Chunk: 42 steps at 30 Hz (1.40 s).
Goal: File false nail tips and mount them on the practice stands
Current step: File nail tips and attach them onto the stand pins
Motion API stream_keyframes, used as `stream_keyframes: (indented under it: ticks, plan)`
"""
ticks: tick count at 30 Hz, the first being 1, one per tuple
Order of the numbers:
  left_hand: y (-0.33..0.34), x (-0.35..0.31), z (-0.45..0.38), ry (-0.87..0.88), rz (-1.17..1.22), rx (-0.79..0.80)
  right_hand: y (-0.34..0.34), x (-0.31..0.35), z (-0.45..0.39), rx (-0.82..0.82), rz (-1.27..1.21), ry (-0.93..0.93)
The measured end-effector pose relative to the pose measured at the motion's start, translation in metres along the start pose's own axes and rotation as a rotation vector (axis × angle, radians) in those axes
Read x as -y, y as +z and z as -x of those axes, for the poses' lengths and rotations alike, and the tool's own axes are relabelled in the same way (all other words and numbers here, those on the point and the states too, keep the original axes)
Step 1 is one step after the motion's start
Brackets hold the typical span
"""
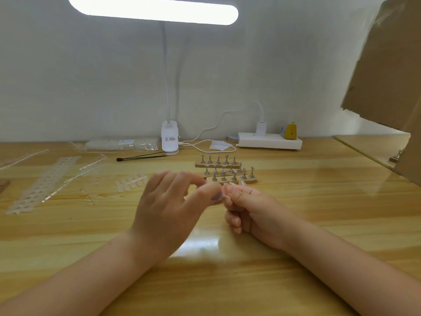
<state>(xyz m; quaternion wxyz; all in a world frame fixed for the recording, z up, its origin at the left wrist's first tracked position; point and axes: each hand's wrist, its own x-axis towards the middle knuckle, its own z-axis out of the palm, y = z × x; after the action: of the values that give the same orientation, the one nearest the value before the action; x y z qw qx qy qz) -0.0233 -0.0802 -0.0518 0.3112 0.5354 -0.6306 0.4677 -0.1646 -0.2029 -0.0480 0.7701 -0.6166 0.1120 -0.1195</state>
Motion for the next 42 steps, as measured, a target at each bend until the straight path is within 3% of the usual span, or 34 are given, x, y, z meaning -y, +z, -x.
stream_keyframes:
  ticks: [4, 7, 9, 12, 14, 18, 23, 28, 32, 37, 42]
  plan:
    - [0.001, -0.011, 0.001, 0.124, 0.03, 0.006, 0.0, 0.001, 0.001, 0.044, 0.081, 0.018]
    - [0.001, 0.0, 0.003, -0.021, -0.043, 0.114, -0.001, 0.002, 0.001, 0.027, 0.02, 0.014]
    - [0.0, 0.003, 0.002, -0.055, -0.014, 0.08, -0.001, 0.001, 0.0, 0.016, 0.006, 0.009]
    - [0.0, -0.01, -0.001, 0.081, 0.083, -0.024, 0.0, 0.001, 0.0, 0.037, 0.05, 0.022]
    - [0.001, -0.013, 0.0, 0.109, 0.063, 0.004, 0.0, 0.001, 0.001, 0.041, 0.08, 0.025]
    - [-0.001, -0.001, -0.001, -0.051, -0.009, 0.074, 0.002, 0.002, 0.001, -0.004, 0.015, 0.005]
    - [-0.002, -0.014, -0.003, 0.077, 0.108, 0.006, 0.004, 0.002, 0.002, 0.015, 0.077, 0.009]
    - [-0.001, -0.004, 0.001, -0.079, 0.006, 0.141, 0.003, 0.002, 0.001, -0.025, -0.017, -0.012]
    - [-0.002, -0.014, -0.002, -0.016, 0.134, 0.069, 0.001, -0.001, -0.001, -0.021, 0.028, -0.015]
    - [-0.001, -0.009, 0.0, -0.101, 0.06, 0.197, 0.001, 0.001, 0.0, -0.036, -0.005, -0.021]
    - [-0.006, -0.017, -0.005, -0.084, 0.211, 0.102, 0.002, -0.001, 0.0, -0.032, 0.06, -0.022]
